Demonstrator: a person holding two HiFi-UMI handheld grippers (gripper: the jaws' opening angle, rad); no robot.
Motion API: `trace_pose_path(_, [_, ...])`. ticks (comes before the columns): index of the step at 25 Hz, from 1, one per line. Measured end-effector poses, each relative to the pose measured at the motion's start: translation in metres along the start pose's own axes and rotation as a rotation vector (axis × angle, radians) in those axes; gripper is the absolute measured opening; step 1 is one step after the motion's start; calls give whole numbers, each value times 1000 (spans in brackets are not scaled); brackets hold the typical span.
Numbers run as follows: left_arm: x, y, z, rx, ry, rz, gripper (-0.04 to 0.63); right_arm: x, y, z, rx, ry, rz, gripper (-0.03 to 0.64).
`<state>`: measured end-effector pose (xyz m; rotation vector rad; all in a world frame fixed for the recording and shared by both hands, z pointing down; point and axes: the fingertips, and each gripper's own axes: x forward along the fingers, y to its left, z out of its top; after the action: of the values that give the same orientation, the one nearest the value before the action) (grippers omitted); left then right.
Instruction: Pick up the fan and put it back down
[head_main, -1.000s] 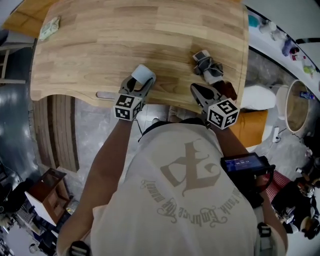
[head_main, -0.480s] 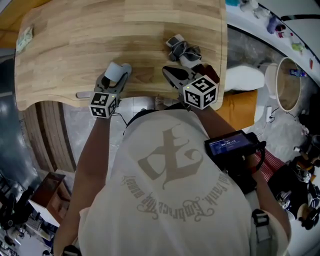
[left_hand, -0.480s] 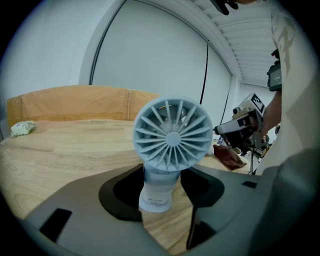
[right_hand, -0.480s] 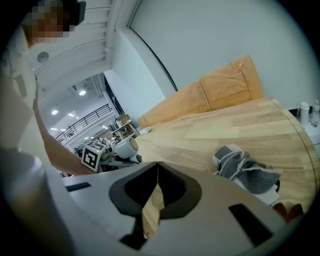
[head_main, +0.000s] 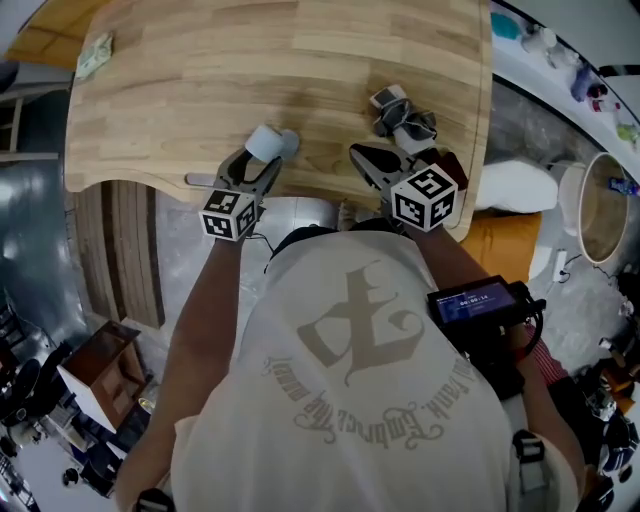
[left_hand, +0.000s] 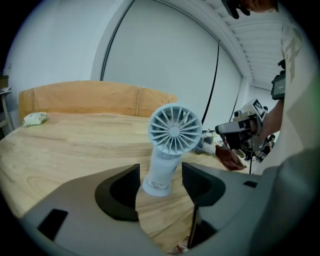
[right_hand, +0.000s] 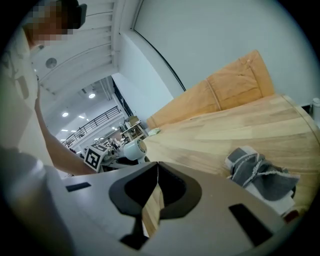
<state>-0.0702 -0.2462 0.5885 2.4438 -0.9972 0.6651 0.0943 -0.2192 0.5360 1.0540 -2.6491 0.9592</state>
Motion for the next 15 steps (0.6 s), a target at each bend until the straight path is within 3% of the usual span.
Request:
trace_pose_path(8, [-43,0,-8,-41,-44,75,251,9,21,-5,-42,-9,18,14])
trace_pose_path(15, [-90,-18,-1,-54,-133,87,118,14,58,1,-100,-29,27,14])
